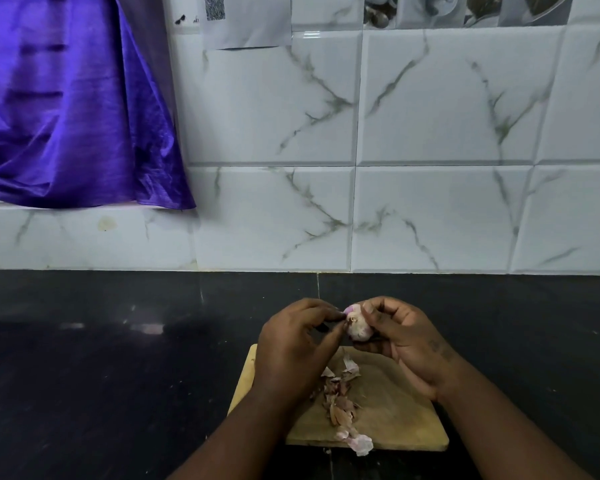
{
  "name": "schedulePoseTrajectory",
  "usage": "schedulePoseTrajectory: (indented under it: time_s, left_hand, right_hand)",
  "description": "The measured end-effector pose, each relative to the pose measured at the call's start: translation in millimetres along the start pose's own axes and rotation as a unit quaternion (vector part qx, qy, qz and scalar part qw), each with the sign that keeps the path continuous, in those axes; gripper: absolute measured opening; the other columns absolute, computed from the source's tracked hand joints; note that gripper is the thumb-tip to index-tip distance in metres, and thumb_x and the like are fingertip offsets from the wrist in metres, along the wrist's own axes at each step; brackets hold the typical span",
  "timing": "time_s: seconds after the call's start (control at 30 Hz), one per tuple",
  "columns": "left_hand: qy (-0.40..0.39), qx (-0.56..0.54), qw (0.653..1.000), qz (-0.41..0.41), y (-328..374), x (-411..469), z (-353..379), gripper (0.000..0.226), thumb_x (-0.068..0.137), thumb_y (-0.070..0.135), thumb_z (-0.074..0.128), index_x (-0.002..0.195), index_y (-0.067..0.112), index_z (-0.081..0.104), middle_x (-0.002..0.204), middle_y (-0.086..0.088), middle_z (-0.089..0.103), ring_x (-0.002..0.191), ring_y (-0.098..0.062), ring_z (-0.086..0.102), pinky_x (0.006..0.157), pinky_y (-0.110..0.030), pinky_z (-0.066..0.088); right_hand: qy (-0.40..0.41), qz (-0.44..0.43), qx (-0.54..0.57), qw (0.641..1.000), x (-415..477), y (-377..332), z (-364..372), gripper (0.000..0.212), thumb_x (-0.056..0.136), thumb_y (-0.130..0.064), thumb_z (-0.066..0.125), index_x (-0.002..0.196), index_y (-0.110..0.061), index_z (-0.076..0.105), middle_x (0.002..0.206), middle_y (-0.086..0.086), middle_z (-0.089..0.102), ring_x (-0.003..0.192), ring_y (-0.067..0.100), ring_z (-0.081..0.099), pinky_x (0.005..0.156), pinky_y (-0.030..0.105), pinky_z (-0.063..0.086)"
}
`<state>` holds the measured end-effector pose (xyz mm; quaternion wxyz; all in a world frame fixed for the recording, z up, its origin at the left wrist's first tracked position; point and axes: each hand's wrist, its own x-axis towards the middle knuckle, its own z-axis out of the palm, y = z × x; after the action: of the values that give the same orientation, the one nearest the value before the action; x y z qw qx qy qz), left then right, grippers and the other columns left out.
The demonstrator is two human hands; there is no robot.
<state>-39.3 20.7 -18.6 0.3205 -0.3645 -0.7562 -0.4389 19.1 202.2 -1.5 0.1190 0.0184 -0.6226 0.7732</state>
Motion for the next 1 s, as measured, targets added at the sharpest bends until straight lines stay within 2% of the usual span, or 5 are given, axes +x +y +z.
schedulePoseTrajectory:
  time_s: [0.2,0.37,0.6,0.77,1.0]
  left_hand:
    - [-0.003,0.023,1.000,0.006,-0.3,-0.7,0.6,0.012,0.086,0.023,0.081,0.099,0.024,0.083,0.097,0.015,0.077,0.086,0.000,0.070,0.072,-0.027,0.061]
    - [-0.016,0.050,0.998,0.020,-0.1,-0.9,-1.3,0.012,0.087,0.027,0.075,0.097,0.024,0.081,0.096,0.013,0.076,0.084,-0.003,0.070,0.070,-0.033,0.061]
    - [-0.020,0.035,0.999,0.018,-1.3,-0.3,-1.3,0.011,0.087,0.021,0.082,0.098,0.023,0.083,0.094,0.012,0.078,0.083,-0.002,0.071,0.070,-0.031,0.062]
    - [-0.021,0.042,0.999,0.012,0.1,-0.6,-1.1,0.009,0.087,0.020,0.081,0.095,0.023,0.082,0.092,0.012,0.076,0.081,-0.002,0.068,0.069,-0.028,0.060]
    - [-0.021,0.054,0.998,0.004,2.7,-0.5,0.4,0.006,0.086,0.021,0.078,0.091,0.024,0.077,0.088,0.013,0.071,0.077,-0.003,0.063,0.065,-0.018,0.052]
  right_hand:
    - [-0.007,-0.028,-0.032,0.999,1.2,2.5,-0.7,0.036,0.074,-0.028,0.083,0.100,-0.004,0.075,0.108,0.025,0.075,0.096,0.036,0.070,0.091,0.054,0.057]
    - [-0.008,-0.037,-0.042,0.998,-0.3,2.6,1.0,0.026,0.075,-0.021,0.082,0.096,-0.006,0.076,0.108,0.026,0.075,0.097,0.038,0.071,0.089,0.053,0.059]
    - [-0.007,-0.046,-0.044,0.998,0.8,3.9,-0.8,0.022,0.073,-0.023,0.084,0.091,-0.012,0.078,0.109,0.027,0.074,0.092,0.034,0.069,0.090,0.053,0.058]
    - [-0.007,-0.057,-0.062,0.996,0.1,4.5,-0.2,0.028,0.073,-0.022,0.083,0.096,-0.007,0.076,0.108,0.025,0.075,0.092,0.034,0.072,0.083,0.045,0.061]
    - [-0.009,-0.075,-0.063,0.995,0.1,5.8,2.5,0.013,0.079,-0.010,0.079,0.091,-0.010,0.075,0.107,0.021,0.077,0.095,0.031,0.074,0.083,0.044,0.060]
